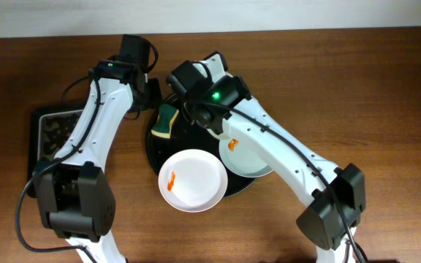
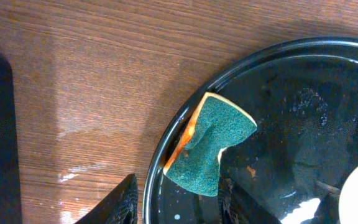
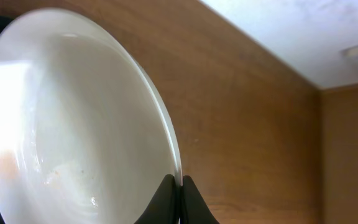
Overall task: Clean dirty plates on tray and stack at the side
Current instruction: 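Lift the top-left plate with the right gripper and carry it right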
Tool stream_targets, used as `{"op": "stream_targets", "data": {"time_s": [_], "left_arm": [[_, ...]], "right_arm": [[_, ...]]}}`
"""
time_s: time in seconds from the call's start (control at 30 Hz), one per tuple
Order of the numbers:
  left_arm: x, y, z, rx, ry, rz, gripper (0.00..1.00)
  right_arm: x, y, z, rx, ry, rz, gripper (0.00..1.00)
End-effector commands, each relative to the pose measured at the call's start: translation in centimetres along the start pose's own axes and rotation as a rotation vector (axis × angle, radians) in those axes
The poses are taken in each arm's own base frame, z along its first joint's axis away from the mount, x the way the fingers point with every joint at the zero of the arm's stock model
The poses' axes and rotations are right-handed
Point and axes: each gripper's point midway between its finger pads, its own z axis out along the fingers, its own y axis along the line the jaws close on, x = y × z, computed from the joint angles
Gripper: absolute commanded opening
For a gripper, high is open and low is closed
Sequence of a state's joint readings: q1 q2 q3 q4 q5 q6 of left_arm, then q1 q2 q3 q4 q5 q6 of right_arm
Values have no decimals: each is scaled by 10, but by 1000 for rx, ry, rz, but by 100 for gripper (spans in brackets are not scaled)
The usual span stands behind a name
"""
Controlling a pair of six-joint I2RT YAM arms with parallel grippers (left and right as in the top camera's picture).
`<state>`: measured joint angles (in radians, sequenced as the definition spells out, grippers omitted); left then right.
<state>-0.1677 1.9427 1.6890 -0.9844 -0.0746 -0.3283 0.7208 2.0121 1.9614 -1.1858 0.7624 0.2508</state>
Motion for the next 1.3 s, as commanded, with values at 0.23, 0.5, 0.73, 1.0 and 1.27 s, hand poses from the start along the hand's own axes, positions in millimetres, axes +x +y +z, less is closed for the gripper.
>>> {"op": "stream_targets", "data": {"time_s": [0.23, 0.5, 0.73, 1.0, 1.27], "left_arm": [[-1, -1, -4, 12, -10, 10, 40], [0, -12, -5, 65, 0, 13, 40], [8, -39, -7, 104, -10, 257, 40], [20, -41, 16, 72, -16, 346, 47], [68, -29, 133, 37, 36, 466, 34]], "right_arm": [[76, -162, 83, -536, 406, 819, 4], [287, -249, 176, -315, 699, 1268, 4], [278, -202, 187, -464, 648, 1193, 37], [104, -152, -32, -832, -17, 707, 70], [101, -101, -51, -879, 44, 563, 69]]}}
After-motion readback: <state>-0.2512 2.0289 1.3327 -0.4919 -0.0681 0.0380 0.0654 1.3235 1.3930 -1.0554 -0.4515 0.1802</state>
